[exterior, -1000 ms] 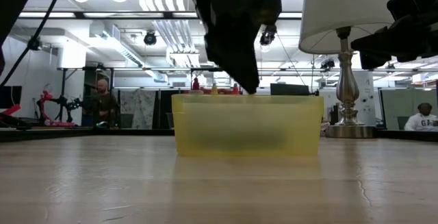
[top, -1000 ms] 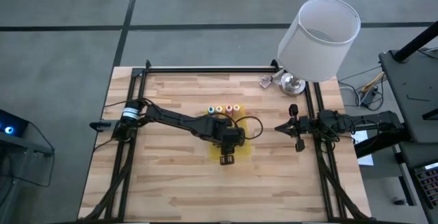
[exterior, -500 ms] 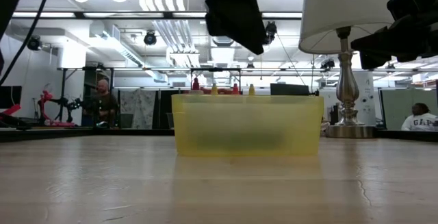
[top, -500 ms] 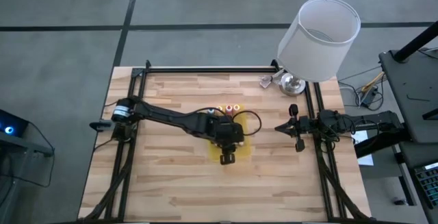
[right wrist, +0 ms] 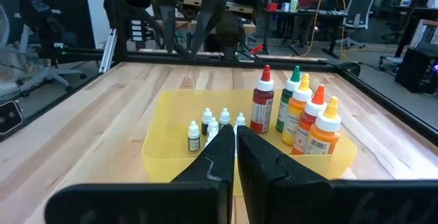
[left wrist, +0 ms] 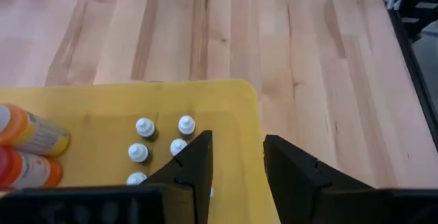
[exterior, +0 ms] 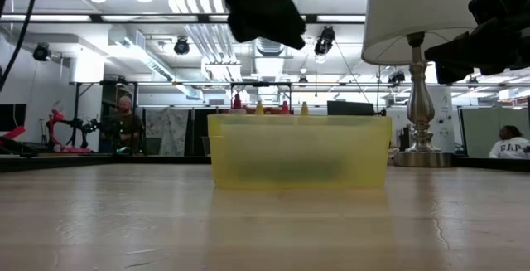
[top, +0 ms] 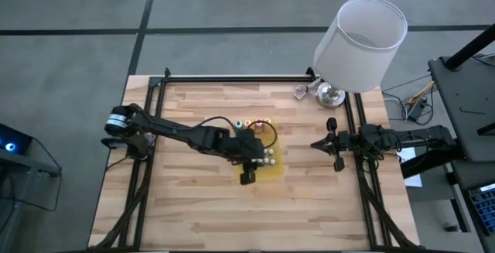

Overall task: Pick & Place food coloring
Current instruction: Return to Home Position

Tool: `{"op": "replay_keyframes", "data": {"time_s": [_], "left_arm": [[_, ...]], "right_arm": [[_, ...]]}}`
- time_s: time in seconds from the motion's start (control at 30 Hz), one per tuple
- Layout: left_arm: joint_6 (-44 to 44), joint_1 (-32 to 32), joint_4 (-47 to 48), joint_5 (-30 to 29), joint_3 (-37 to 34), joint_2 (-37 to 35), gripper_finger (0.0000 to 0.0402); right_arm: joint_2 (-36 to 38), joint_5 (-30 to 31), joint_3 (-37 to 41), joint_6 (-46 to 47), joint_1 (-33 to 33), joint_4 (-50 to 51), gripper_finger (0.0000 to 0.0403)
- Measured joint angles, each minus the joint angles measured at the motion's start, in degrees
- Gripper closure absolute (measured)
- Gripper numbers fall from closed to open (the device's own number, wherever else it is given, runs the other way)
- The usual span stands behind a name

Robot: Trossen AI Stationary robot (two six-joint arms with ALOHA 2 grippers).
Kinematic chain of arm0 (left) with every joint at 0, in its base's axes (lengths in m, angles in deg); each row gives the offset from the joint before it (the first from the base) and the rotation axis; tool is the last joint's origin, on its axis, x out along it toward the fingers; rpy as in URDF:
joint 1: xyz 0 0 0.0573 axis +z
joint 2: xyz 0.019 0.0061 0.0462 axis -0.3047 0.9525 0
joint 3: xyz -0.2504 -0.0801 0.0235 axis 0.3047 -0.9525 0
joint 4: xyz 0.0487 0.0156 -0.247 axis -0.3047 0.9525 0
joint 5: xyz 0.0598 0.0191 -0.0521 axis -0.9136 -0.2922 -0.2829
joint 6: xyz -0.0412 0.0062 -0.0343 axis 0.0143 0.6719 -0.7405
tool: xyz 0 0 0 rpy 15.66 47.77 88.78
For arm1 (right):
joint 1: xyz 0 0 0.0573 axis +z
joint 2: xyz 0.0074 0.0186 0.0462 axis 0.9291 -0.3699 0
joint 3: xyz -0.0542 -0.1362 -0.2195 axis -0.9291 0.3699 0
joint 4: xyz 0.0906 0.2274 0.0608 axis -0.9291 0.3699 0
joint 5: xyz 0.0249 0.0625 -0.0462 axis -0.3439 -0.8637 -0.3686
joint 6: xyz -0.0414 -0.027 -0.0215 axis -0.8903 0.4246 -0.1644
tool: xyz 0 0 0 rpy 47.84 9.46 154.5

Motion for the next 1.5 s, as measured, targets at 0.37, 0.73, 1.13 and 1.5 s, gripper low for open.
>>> {"op": "replay_keyframes", "data": {"time_s": [0.37,0.73,1.13,1.5], "left_arm": [[2.34,-0.11,-10.68,0.0,-17.13,-12.49,0.0394],[10.51,-0.09,-12.77,0.09,-22.28,-19.95,0.0401],[14.99,2.45,-16.82,-2.15,-22.54,-21.68,0.0402],[14.9,4.21,-16.6,-2.01,-22.63,-24.15,0.0401]], "right_arm": [[-0.03,0.0,0.0,-0.02,-0.02,-0.06,0.0394],[-0.37,0.0,-0.02,-0.02,-0.01,0.01,0.0394],[-0.39,-0.01,-0.02,-0.02,-0.01,0.01,0.0394],[-0.37,0.0,-0.02,-0.02,0.0,0.0,0.0394]]}}
